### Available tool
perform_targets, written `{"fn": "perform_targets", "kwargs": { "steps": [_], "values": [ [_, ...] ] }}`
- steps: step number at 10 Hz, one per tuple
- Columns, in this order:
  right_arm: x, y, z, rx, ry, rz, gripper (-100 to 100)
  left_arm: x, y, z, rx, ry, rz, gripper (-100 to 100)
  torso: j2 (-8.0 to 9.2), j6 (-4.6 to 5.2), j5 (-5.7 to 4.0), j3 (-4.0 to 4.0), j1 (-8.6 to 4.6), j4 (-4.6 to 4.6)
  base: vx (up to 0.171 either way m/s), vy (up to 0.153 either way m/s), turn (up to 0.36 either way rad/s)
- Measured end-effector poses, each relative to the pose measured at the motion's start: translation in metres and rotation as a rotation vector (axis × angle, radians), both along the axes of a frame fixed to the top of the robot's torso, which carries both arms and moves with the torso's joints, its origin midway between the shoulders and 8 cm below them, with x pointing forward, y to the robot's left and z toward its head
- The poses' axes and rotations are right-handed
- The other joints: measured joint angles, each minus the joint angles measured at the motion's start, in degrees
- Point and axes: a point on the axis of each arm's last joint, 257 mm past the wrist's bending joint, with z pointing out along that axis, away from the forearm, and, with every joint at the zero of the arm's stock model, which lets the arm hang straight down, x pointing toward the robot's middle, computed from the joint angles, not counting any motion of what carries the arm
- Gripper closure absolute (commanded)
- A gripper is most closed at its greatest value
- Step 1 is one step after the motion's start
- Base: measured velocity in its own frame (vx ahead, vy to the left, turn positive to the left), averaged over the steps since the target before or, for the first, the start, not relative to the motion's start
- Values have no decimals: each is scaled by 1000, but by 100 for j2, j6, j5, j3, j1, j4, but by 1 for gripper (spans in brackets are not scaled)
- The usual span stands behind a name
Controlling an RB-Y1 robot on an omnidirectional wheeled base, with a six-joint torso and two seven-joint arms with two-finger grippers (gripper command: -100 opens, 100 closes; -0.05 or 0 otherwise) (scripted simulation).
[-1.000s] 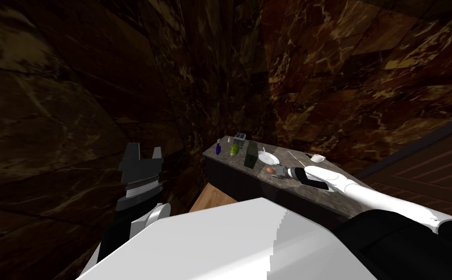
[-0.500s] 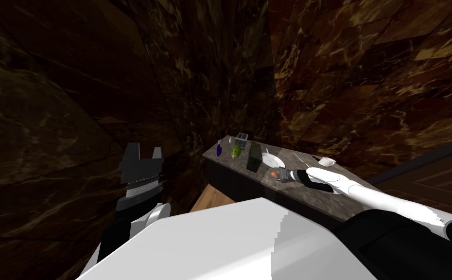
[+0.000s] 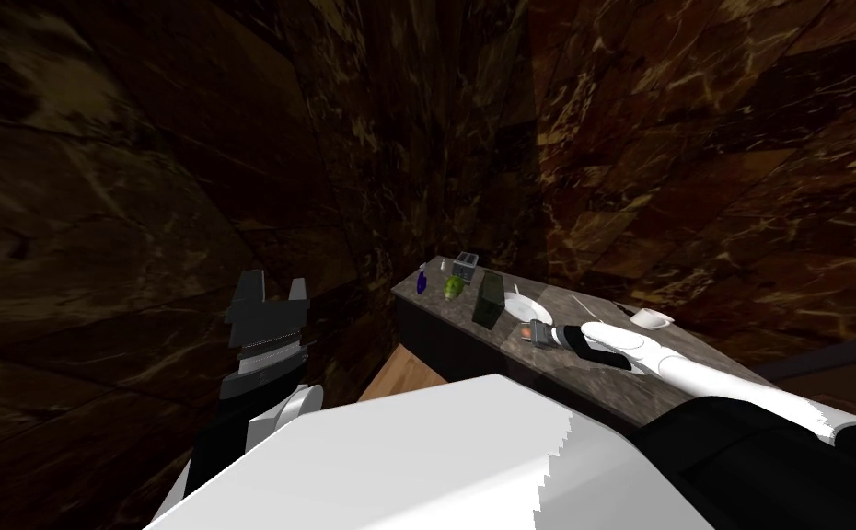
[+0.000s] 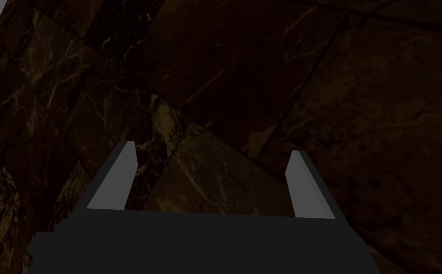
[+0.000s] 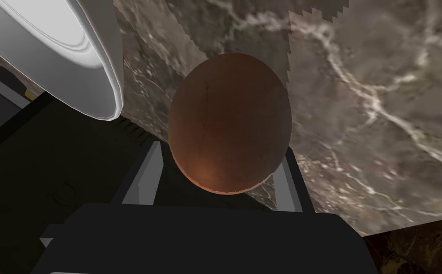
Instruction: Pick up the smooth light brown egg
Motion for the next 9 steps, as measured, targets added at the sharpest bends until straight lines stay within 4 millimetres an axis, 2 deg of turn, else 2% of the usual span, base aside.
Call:
{"fn": "perform_targets", "kwargs": {
  "steps": [3,4,5,8,9],
  "values": [
    [1,-1,1,-3,-3,0,100,0,0,0,0,0,0,0,-2,4,-5,-3,3,-4,0,0,0],
    [1,-1,1,-2,-3,0,0,0,0,0,0,0,0,0,-2,3,-4,-3,4,-4,0,0,0],
    [1,-1,1,-2,-3,0,100,0,0,0,0,0,0,0,-2,3,-4,-3,5,-4,24,5,-217],
    [6,7,11,-4,-3,42,100,0,0,0,0,0,0,0,-9,13,0,-6,14,-4,40,19,-177],
    [6,7,11,-4,-2,44,0,0,0,0,0,0,0,0,-7,3,-3,-5,12,-5,0,0,0]
  ]
}}
